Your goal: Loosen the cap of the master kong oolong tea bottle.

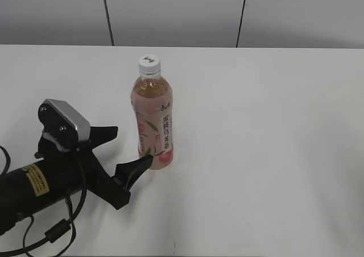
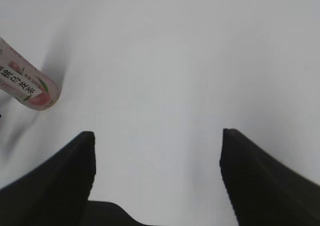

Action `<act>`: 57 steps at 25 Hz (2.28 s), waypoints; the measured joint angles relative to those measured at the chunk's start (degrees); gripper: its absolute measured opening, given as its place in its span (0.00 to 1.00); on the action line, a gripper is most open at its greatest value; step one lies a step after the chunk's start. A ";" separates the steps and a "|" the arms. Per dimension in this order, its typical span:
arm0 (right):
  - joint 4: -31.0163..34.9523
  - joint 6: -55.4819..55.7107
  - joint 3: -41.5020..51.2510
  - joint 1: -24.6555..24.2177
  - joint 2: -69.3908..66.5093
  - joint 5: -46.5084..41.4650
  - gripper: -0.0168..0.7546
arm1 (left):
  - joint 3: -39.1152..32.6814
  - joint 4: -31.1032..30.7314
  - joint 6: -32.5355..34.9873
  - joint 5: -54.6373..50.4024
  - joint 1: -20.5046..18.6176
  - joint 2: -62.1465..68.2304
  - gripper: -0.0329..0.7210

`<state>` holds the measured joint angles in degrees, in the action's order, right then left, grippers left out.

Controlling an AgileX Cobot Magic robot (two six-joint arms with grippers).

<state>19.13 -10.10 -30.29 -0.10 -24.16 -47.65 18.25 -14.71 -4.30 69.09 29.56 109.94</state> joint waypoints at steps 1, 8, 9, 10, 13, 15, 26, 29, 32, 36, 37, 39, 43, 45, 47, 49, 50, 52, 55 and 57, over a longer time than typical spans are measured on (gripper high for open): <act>0.00 0.00 0.00 0.00 -0.37 0.00 0.78 | 0.06 0.15 0.00 0.00 0.00 0.00 0.82; 0.22 -0.90 -0.56 0.00 -1.04 0.00 0.78 | 5.05 0.25 -0.04 0.00 0.00 0.00 0.82; 0.22 -0.96 -0.56 0.00 -1.04 0.00 0.78 | 5.85 0.25 -0.04 0.00 0.00 0.00 0.82; 0.22 -0.96 -0.56 0.00 -1.04 0.00 0.78 | 6.66 -0.13 -0.04 0.00 0.00 0.00 0.82; 0.22 -0.98 -0.56 0.00 -1.11 0.00 0.78 | 8.69 -1.89 -0.04 0.00 0.00 0.05 0.82; 0.28 -0.98 -0.56 0.00 -1.11 0.00 0.78 | 10.07 -2.36 -0.38 0.13 0.00 0.44 0.82; 4.39 -4.72 -0.56 0.00 -1.23 0.00 0.78 | 13.94 -2.56 -2.33 0.15 0.00 4.20 0.74; 7.65 -7.77 -1.58 0.00 -3.55 0.00 0.78 | 14.01 -3.52 -2.38 0.15 0.00 4.22 0.59; 12.71 -13.21 -4.53 0.00 -8.92 -0.80 0.78 | 14.14 -5.48 -2.38 0.15 0.00 4.26 0.58; 20.39 -20.44 -10.35 0.00 -18.92 -4.84 0.78 | 14.14 -9.43 -2.38 0.21 0.00 4.26 0.58; 22.06 -21.82 -11.86 0.00 -21.96 -6.77 0.78 | 14.14 -9.98 -2.38 0.26 0.00 4.26 0.58; 24.50 -24.91 -15.62 0.00 -28.40 -11.10 0.78 | 14.14 -10.76 -2.38 0.33 0.00 4.26 0.58; 27.35 -26.67 -24.12 0.00 -35.94 -18.32 0.75 | 14.21 -10.92 -2.45 0.33 0.00 4.26 0.58; 27.61 -26.93 -28.00 0.00 -39.21 -20.58 0.71 | 14.21 -11.17 -2.51 0.33 0.00 4.26 0.58; 27.61 -27.04 -31.07 0.00 -41.60 -21.07 0.67 | 14.35 -11.72 -2.51 0.18 0.00 4.26 0.58; 27.55 -27.04 -33.38 0.83 -43.35 -21.14 0.65 | 15.08 -12.61 -2.51 -0.94 0.00 4.18 0.58; 27.33 -27.04 -34.19 1.77 -44.12 -21.14 0.64 | 15.46 -13.32 -2.45 -1.69 0.00 4.10 0.58; 25.99 -26.37 -35.28 5.73 -45.38 -21.18 0.64 | 16.12 -14.55 -2.33 -3.39 0.00 3.43 0.58; 19.80 -21.20 -36.91 13.73 -47.52 -20.24 0.63 | 16.87 -15.63 -2.33 -6.88 0.00 2.02 0.58; 14.88 -16.01 -39.12 18.91 -49.80 -18.81 0.63 | 17.51 -16.22 -2.33 -10.17 0.06 0.90 0.58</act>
<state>34.01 -26.11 -69.41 18.81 -73.96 -66.46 35.77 -30.92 -6.63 58.93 29.62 110.84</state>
